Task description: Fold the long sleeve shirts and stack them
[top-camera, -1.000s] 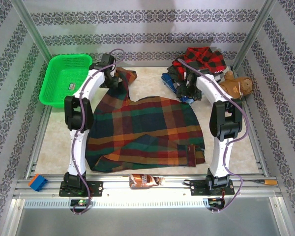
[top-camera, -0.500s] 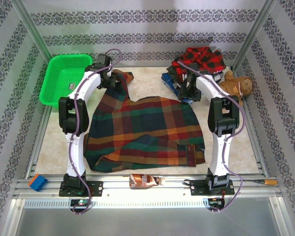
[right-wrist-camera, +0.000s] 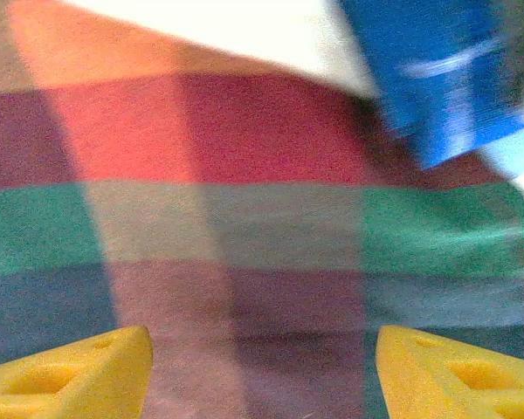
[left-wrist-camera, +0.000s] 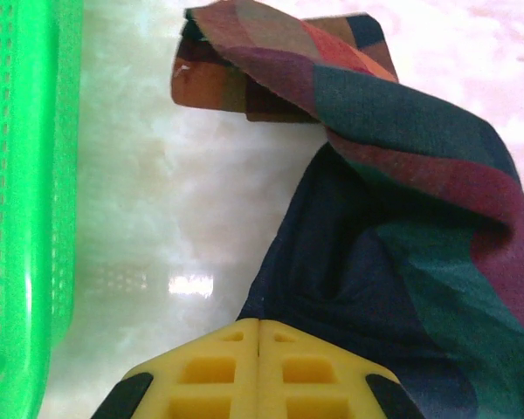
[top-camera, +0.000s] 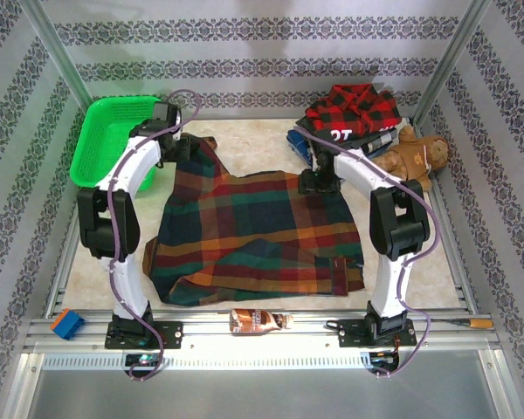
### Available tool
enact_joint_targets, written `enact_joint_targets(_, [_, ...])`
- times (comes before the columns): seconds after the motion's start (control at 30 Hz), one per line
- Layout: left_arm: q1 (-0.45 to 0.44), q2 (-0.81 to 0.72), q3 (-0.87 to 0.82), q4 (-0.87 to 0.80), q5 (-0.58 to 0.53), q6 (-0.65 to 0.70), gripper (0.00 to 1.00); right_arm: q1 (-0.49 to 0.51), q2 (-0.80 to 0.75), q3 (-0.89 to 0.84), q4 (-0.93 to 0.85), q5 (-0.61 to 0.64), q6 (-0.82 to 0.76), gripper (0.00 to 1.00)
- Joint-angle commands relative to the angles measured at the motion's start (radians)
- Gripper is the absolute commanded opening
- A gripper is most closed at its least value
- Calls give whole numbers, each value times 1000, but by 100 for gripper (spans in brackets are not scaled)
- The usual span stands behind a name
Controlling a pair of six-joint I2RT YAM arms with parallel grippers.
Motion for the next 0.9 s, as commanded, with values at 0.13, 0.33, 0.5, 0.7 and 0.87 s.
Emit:
enact_joint_targets(0.13, [68,-112,-138,42,-28,-29,0,125,79,-26,2,-93,53,68])
enact_joint_targets(0.33, [98,-155,-185,35,-30,-16,0,189,185,45,-19,-200,60,67])
enact_joint_targets(0.5, [135,-184,-205,27,-29,-6,0,215,248,85,-36,-291,66,66])
enact_joint_targets(0.7, [174,-204,-209,12,-22,11,0,263,284,109,-33,-415,78,66])
enact_joint_targets(0.87, [184,-208,-214,16,0,14,0,264,241,106,-36,-402,92,68])
